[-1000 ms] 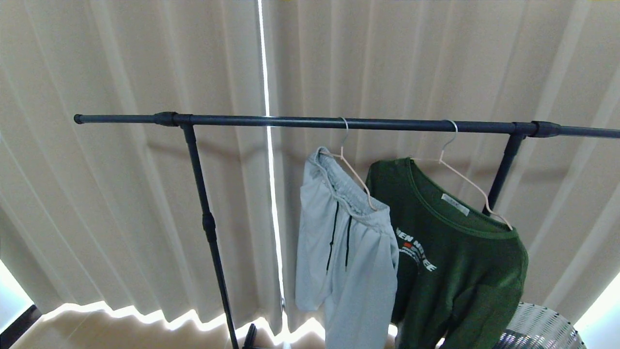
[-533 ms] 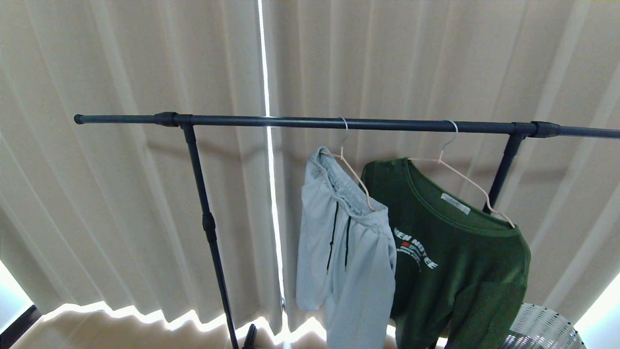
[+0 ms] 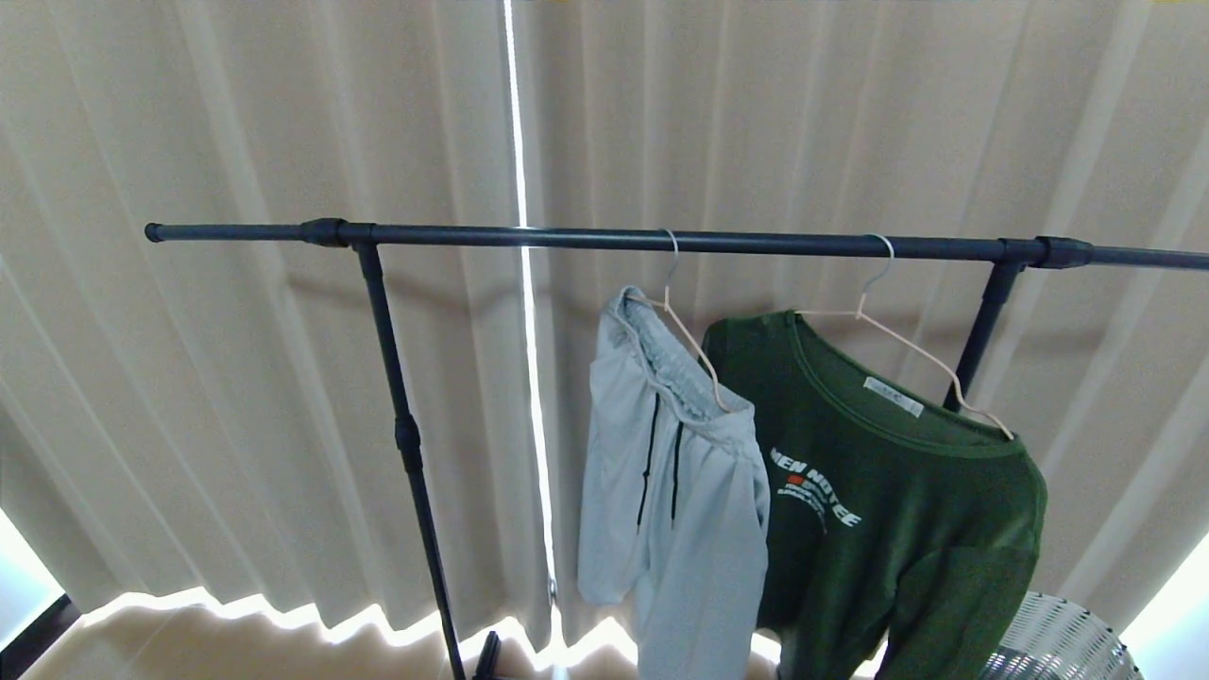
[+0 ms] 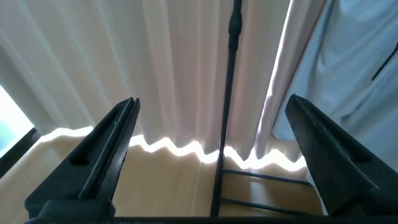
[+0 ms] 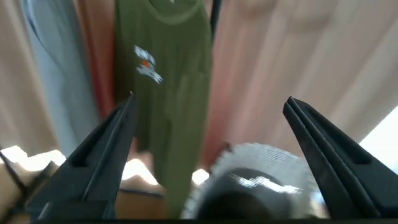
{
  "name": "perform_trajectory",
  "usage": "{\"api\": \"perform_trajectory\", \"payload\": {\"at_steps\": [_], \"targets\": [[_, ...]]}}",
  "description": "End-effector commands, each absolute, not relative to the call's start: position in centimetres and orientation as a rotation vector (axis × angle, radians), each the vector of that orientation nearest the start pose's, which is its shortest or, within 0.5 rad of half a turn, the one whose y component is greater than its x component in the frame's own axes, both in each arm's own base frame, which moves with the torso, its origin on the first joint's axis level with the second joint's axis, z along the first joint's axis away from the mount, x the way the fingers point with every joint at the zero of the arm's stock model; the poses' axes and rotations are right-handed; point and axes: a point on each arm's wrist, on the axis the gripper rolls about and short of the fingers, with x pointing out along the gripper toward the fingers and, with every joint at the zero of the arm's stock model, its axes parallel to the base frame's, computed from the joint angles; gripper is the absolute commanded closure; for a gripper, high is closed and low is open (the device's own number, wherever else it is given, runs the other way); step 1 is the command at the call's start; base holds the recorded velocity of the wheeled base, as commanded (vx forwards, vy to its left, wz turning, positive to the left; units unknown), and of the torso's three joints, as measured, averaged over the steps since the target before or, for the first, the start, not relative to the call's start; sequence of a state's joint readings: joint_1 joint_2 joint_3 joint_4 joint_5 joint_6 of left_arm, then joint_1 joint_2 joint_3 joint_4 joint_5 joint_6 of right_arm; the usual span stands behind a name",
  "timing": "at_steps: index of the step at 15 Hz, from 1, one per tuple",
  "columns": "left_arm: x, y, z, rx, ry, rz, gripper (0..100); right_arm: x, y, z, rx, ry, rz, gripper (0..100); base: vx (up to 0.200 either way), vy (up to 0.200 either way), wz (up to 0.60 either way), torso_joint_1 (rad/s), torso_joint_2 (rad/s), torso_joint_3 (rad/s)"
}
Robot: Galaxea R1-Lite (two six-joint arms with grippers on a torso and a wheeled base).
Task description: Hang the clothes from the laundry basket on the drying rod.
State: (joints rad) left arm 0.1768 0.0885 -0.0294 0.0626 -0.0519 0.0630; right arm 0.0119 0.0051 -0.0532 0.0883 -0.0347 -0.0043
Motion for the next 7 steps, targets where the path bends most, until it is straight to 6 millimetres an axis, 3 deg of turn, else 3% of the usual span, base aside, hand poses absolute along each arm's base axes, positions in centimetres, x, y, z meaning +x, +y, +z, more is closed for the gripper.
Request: {"api": "perform_trajectory", "payload": {"at_steps": [1,7], "targets": [[-1.76,-0.44,7.90,0.048,0.127,0.119,0,-2.56,-0.11,7.66,-0.003,0.051,-0.021,0,0.000,0.000,0.00,0.000,0.00,0.000],[-1.74,-0.56,7.91,0.050,0.127,0.062,0,-2.55,-0.11,7.62,-0.010,0.052,-0.026,0,0.000,0.000,0.00,0.000,0.00,0.000]]}}
